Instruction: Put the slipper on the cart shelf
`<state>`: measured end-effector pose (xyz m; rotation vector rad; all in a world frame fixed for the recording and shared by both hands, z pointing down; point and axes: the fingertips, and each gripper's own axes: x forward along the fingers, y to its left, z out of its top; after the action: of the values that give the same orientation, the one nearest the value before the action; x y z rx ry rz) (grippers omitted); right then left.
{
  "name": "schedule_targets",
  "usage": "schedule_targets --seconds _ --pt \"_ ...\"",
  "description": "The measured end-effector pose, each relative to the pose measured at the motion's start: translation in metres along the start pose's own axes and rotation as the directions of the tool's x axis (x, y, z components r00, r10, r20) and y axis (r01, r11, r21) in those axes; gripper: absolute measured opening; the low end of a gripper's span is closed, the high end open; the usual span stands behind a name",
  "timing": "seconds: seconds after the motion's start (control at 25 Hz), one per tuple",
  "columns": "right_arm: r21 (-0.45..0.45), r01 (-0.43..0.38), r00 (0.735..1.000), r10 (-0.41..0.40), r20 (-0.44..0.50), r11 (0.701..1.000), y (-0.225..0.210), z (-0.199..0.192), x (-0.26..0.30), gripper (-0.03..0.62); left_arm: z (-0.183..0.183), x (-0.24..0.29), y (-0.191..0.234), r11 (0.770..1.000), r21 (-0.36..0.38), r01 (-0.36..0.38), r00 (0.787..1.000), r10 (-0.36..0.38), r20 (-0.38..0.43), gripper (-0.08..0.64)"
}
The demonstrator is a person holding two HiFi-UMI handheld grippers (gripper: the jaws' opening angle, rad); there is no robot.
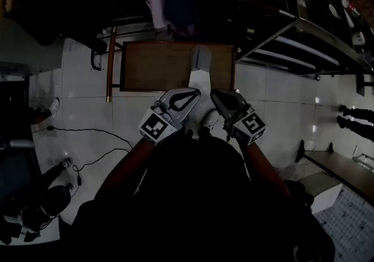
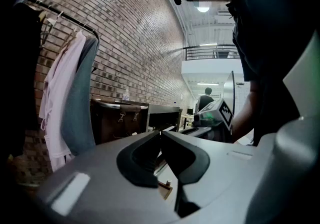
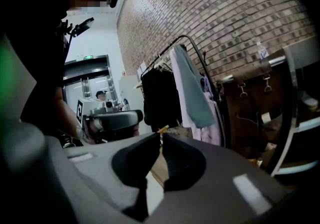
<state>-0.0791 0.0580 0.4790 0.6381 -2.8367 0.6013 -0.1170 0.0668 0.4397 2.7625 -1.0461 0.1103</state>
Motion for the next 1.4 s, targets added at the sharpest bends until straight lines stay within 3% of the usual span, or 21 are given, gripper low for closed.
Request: schedule_targets --seconds 0.4,0.64,0.76,0.88,1.0,1.12,1.4 --pt "0.082 0.061 0.972 -0.04 -0.231 0.995 -0.059 -0.097 0.031 0.037 -0.03 0.006 0.011 1.0 0.011 -0.009 0.999 0.01 -0.041 0.005" --pt "0.204 0.144 0.925 -0.059 -0.375 0.968 -0.101 -0.164 0.053 0.125 -0.052 0.015 0.019 1.0 0.028 0.009 0.998 -0.007 -0.061 0.009" --pt "0.239 0.204 0.886 -0.075 -0.458 0.949 -0.125 -0.202 0.059 0.157 -0.055 0.017 0.023 1.0 0.002 0.012 0.997 -0.011 -0.07 0.011" --pt "0.315 0.248 0.848 -0.048 -0.528 0.916 -0.14 -0.238 0.065 0.228 -0.064 0.015 0.027 1.0 0.009 0.016 0.997 -0.015 -0.077 0.009" --pt "0.399 0.28 0.821 -0.003 -0.571 0.873 -0.147 -0.265 0.069 0.253 -0.067 0.012 0.029 1.0 -0.01 0.01 0.996 -0.011 -0.083 0.009" --pt "0.492 0.273 0.825 0.063 -0.562 0.827 -0.144 -0.274 0.079 0.253 -0.065 0.009 0.034 0.999 -0.044 -0.002 0.996 -0.002 -0.091 0.009" --pt "0.563 0.317 0.798 0.106 -0.593 0.763 -0.157 -0.298 0.091 0.253 -0.068 0.004 0.046 0.999 -0.047 -0.006 0.995 0.002 -0.096 0.011"
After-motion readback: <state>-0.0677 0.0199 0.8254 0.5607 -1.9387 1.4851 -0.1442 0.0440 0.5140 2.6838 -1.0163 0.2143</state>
